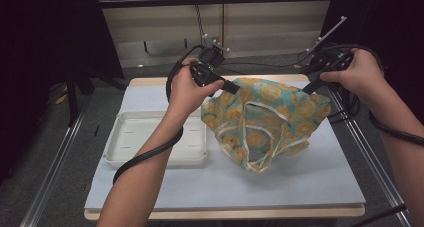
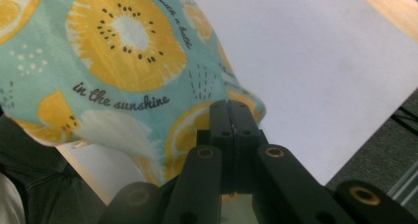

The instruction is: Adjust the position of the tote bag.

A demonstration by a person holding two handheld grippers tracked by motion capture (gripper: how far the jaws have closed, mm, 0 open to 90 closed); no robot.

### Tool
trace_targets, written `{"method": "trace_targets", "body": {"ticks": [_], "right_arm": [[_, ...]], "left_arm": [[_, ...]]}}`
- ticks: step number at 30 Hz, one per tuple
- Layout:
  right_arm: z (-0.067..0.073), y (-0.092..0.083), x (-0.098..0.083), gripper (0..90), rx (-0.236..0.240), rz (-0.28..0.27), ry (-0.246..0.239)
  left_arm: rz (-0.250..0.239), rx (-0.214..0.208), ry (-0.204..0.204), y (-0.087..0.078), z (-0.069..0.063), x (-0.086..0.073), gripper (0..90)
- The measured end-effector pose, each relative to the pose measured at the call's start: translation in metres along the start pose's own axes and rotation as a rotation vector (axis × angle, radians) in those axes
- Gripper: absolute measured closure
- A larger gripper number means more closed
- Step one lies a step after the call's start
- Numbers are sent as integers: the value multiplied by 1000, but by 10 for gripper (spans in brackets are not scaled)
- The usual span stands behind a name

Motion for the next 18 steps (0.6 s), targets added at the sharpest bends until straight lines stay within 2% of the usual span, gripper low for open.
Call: {"method": "trace_targets", "body": {"ticks": [2, 4, 5, 6, 9, 13, 14, 15, 17, 18], "right_arm": [[0, 2, 0, 900, 3, 9, -1], [1, 3, 1, 900, 6, 4, 0], [1, 2, 2, 900, 8, -3, -8], [2, 1, 2, 900, 9, -1, -1], [3, 1, 3, 900, 7, 3, -8], [3, 2, 5, 900, 1, 7, -11], [3, 6, 5, 900, -4, 14, -9], [3, 9, 5, 900, 0, 21, -8], [3, 15, 5, 900, 7, 33, -11], [3, 17, 5, 900, 7, 37, -15]], "left_arm": [[4, 13, 7, -4, 1, 0, 879], [-13, 6, -4, -8, 2, 2, 893], [6, 21, 10, -10, 4, 1, 900], [-2, 27, -5, -12, 7, 2, 900], [-12, 49, -11, -15, 12, 4, 900], [27, 67, -25, -5, 22, 3, 900], [27, 56, -38, -2, 24, 3, 900], [47, 59, -49, 4, 28, 0, 900], [64, 24, -64, 13, 27, -2, 900], [71, 22, -62, 15, 28, -4, 900]]}}
Point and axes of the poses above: each handheld gripper's, and its own axes: y roughly forward along the jaws, x roughly out of its top, z roughly to its left, the point moved 6 cm from there along y, roughly forward along the jaws, and after that the axes turned 11 degrees about z, right-handed, at the moved point
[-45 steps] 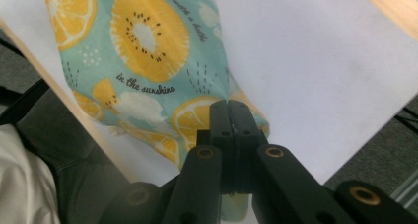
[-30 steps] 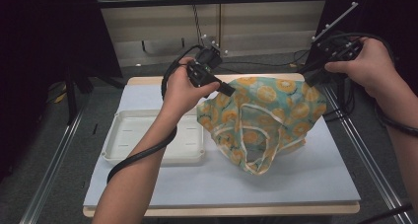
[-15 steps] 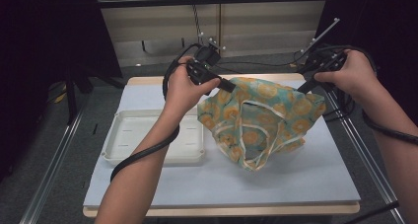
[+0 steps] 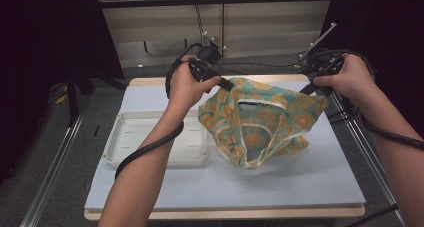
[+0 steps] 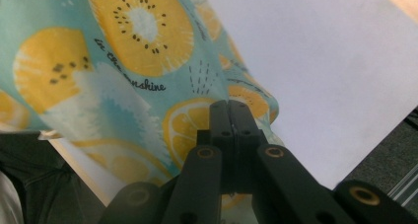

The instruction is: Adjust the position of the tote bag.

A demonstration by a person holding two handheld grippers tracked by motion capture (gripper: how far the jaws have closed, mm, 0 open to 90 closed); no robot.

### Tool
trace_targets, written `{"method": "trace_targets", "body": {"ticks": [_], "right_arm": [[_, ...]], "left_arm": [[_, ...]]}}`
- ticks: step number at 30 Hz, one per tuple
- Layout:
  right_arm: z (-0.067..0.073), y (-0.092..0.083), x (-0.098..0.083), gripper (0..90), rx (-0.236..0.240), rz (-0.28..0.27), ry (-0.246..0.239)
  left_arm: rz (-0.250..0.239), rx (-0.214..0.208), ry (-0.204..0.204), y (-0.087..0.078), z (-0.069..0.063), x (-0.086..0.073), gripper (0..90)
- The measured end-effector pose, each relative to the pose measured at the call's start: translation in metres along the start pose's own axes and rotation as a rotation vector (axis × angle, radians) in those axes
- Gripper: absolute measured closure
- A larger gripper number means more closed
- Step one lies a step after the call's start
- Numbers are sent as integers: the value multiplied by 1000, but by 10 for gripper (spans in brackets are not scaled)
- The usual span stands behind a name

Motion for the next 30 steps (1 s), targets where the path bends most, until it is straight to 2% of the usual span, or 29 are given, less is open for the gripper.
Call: {"method": "trace_targets", "body": {"ticks": [4, 5, 8, 9, 10, 12, 13, 14, 15, 17, 19, 20, 22, 24, 26, 27, 30], "right_arm": [[-1, 5, 0, 900, 5, -2, 4], [-1, 5, 0, 900, 9, -5, -2], [-1, 4, 0, 900, 7, -3, -1], [0, 4, 0, 872, 3, -5, -1], [1, 1, 0, 810, -6, -13, -4], [1, -4, 1, 758, -10, -30, 0], [1, -7, 1, 775, -17, -36, -1], [2, -9, 0, 766, -11, -29, 4], [3, -11, 0, 751, -11, -30, -3], [5, -17, 0, 732, -23, -38, -16], [7, -23, 1, 699, -23, -39, -13], [8, -26, 1, 699, -24, -46, -20], [12, -32, 2, 667, -3, -62, -24], [14, -37, 4, 627, 3, -80, -27], [19, -40, 5, 613, 9, -70, -35], [21, -42, 5, 602, 3, -71, -43], [27, -45, 7, 591, 17, -83, -45]], "left_arm": [[-2, -11, -11, 3, -1, -3, 898], [12, -13, -3, 3, -1, -4, 898], [11, -17, -4, 3, -2, -6, 893], [9, -11, -7, 2, -1, -7, 893], [5, -13, -13, 2, -1, -8, 889], [7, -18, -13, 3, 0, -10, 887], [1, -20, -25, 4, 0, -10, 888], [9, -21, -6, 3, 1, -11, 887], [9, -21, -6, 3, 1, -11, 887], [-1, -24, -24, 3, -1, -11, 889], [3, -23, -16, 4, -1, -10, 889], [-3, -27, -25, 4, -3, -10, 889], [7, -26, -10, 5, -3, -10, 887], [8, -26, -16, 6, -4, -9, 887], [3, -34, -24, 7, -5, -8, 893], [15, -29, -12, 7, -4, -8, 893], [13, -31, -14, 7, -5, -7, 893]]}}
Point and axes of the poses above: each handheld gripper's, and its own axes: y roughly forward along the jaws, x roughly out of its top, z roughly to its left, the point moved 6 cm from there along y, roughly forward along the jaws, and after that the axes turned 11 degrees about z, right-handed, at the moved point
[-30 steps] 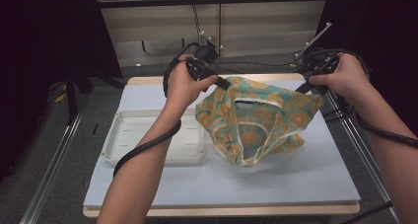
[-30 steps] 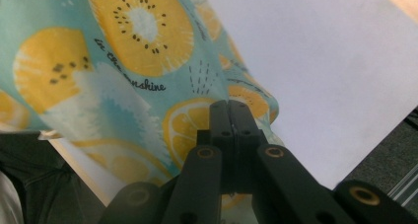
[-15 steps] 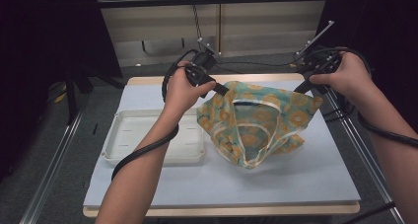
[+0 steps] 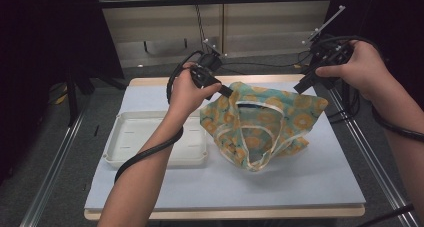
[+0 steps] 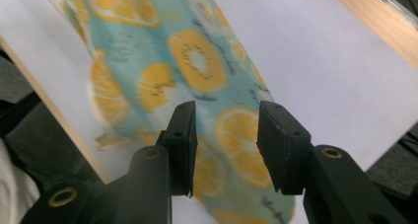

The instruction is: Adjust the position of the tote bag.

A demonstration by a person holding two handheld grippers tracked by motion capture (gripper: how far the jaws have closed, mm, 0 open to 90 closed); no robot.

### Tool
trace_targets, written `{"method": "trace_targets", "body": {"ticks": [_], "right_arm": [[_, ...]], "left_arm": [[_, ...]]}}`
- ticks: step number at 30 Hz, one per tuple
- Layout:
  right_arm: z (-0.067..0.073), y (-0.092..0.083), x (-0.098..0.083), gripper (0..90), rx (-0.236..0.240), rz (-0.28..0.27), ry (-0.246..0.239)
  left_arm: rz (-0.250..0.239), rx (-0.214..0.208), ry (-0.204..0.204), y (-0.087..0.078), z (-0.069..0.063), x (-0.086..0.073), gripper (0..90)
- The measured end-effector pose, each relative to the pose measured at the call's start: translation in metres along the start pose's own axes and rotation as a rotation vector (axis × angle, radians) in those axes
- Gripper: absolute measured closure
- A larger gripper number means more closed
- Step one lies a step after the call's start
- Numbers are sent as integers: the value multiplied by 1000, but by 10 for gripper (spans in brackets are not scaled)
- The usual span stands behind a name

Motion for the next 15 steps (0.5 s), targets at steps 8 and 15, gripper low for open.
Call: {"method": "trace_targets", "body": {"ticks": [8, 15], "right_arm": [[18, 10, 6, 530, 20, 54, -62], [28, 27, 17, 547, 23, 75, -122]], "left_arm": [[0, 0, -8, -1, -1, -1, 893], [3, -10, -1, 1, 1, 2, 895]]}}
Point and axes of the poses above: each handheld gripper's, and its own axes: y roughly forward along the jaws, x roughly out of its top, z roughly to its left, the point moved 6 cm from there along y, roughly forward along the jaws, and after that the axes turned 11 degrees about z, right-handed, at the moved point
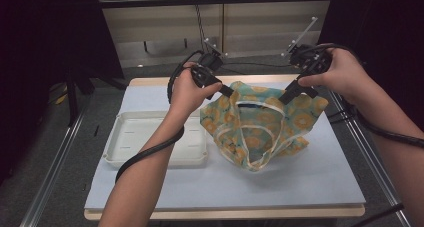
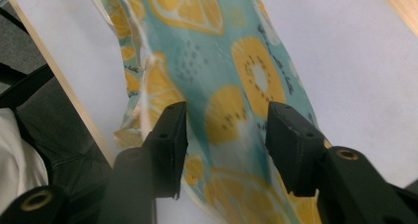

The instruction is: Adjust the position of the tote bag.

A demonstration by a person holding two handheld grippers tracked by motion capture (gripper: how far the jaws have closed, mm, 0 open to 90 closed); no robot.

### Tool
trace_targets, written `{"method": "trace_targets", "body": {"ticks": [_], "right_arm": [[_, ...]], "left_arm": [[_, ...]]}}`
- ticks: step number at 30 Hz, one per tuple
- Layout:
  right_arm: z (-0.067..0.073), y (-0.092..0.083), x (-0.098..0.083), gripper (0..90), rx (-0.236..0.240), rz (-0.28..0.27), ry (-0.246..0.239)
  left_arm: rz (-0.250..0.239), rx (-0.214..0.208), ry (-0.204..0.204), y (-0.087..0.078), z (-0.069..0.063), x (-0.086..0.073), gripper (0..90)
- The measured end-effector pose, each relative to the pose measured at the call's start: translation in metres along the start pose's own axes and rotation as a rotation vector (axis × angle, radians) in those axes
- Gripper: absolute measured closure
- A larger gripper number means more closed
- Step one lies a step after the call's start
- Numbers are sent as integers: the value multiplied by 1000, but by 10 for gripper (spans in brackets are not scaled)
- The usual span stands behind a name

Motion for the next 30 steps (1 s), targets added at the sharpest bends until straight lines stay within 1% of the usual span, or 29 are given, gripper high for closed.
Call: {"method": "trace_targets", "body": {"ticks": [1, 3, 4, 5, 6, 7, 9, 10, 11, 12, 13, 14, 15, 16, 17, 18, 19, 20, 21, 22, 23, 24, 25, 26, 27, 28, 29, 30], "right_arm": [[1, 1, 1, 582, 1, 4, 0], [1, 5, 4, 646, -16, 17, -12], [2, 6, 5, 705, -15, 19, 12], [2, 7, 5, 743, -7, 21, 29], [1, 7, 5, 768, -6, 20, 34], [0, 7, 5, 803, -16, 15, 31], [-1, 6, 4, 818, -16, 18, 30], [-1, 1, 4, 866, -10, 8, 37], [-2, -1, 4, 868, -12, 6, 25], [-2, -3, 4, 868, -11, 2, 30], [-2, -6, 5, 882, -11, -10, 35], [-2, -9, 5, 891, -8, -13, 40], [-2, -9, 5, 891, -8, -13, 40], [-3, -16, 6, 900, 5, -37, 45], [-3, -16, 6, 900, 5, -37, 45], [-4, -23, 8, 900, 25, -74, 54], [-5, -26, 8, 900, 16, -87, 60], [-7, -30, 9, 900, 10, -101, 73], [-9, -33, 9, 900, 11, -113, 78], [-11, -35, 8, 900, 9, -121, 86], [-14, -37, 8, 900, 9, -137, 100], [-16, -38, 8, 900, 7, -144, 114], [-16, -38, 8, 900, 7, -144, 114], [-23, -38, 7, 900, -8, -153, 131], [-25, -37, 6, 900, -10, -150, 140], [-27, -35, 6, 900, -9, -154, 148], [-29, -33, 6, 900, -9, -148, 154], [-30, -29, 5, 900, -3, -143, 158]], "left_arm": [[-2, 3, 1, 0, 0, 0, 894], [-7, -1, -4, 0, -1, 1, 894], [-6, 5, 0, 0, -1, 0, 893], [-16, 1, -5, 0, -1, 0, 893], [-13, 3, -2, 0, 0, -1, 892], [-16, 2, -2, 0, 0, -1, 892], [-7, 4, 1, -1, 1, -3, 891], [-16, 2, -2, -2, 2, -4, 889], [-18, 1, -7, -2, 2, -4, 888], [-26, 1, -14, -2, 2, -5, 886], [-41, -1, -31, -1, 1, -4, 880], [-41, -1, -31, -1, 1, -4, 863], [-31, -6, -6, -2, 3, -6, 863], [-34, -6, -14, -2, 4, -8, 851], [-34, -6, -14, -2, 4, -8, 849], [-55, -13, -23, -3, 4, -8, 833], [-40, 0, -6, -5, 6, -9, 811], [-40, 0, -6, -5, 6, -9, 774], [-57, -1, -4, -7, 6, -10, 771], [-62, -3, -15, -9, 6, -11, 764], [-61, 13, -11, -12, 7, -12, 742], [-60, 14, -15, -14, 7, -13, 718], [-60, 14, -15, -14, 7, -13, 710], [-63, 12, -9, -16, 6, -13, 690], [-76, 1, -22, -20, 3, -14, 676], [-80, -6, -14, -21, 2, -14, 664], [-80, -6, -14, -21, 2, -14, 648], [-88, -6, 3, -24, -1, -15, 623]]}}
Point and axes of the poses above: each handheld gripper's, and its own axes: y roughly forward along the jaws, x roughly out of its top, z roughly to its left, the point moved 6 cm from there along y, roughly forward along the jaws, and after that the axes turned 11 degrees about z, right-handed, at the moved point
